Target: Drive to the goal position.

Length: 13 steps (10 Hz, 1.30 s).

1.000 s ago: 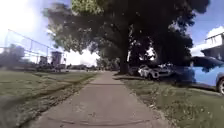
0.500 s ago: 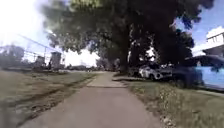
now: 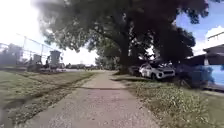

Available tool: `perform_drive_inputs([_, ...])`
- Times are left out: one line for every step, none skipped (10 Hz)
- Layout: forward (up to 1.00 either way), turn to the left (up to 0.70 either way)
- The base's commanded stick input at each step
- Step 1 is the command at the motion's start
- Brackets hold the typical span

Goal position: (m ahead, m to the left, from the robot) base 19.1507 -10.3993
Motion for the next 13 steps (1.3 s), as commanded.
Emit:
perform_drive_inputs([1.0,0.01])
perform_drive_inputs([1.0,0.0])
perform_drive_inputs([1.0,0.0])
perform_drive_inputs([1.0,0.0])
perform_drive_inputs([1.0,0.0])
perform_drive_inputs([1.0,0.0])
perform_drive_inputs([1.0,0.0])
perform_drive_inputs([1.0,0.0])
perform_drive_inputs([1.0,0.0])
perform_drive_inputs([1.0,0.0])
perform_drive_inputs([1.0,0.0])
perform_drive_inputs([1.0,0.0])
perform_drive_inputs([1.0,0.0])
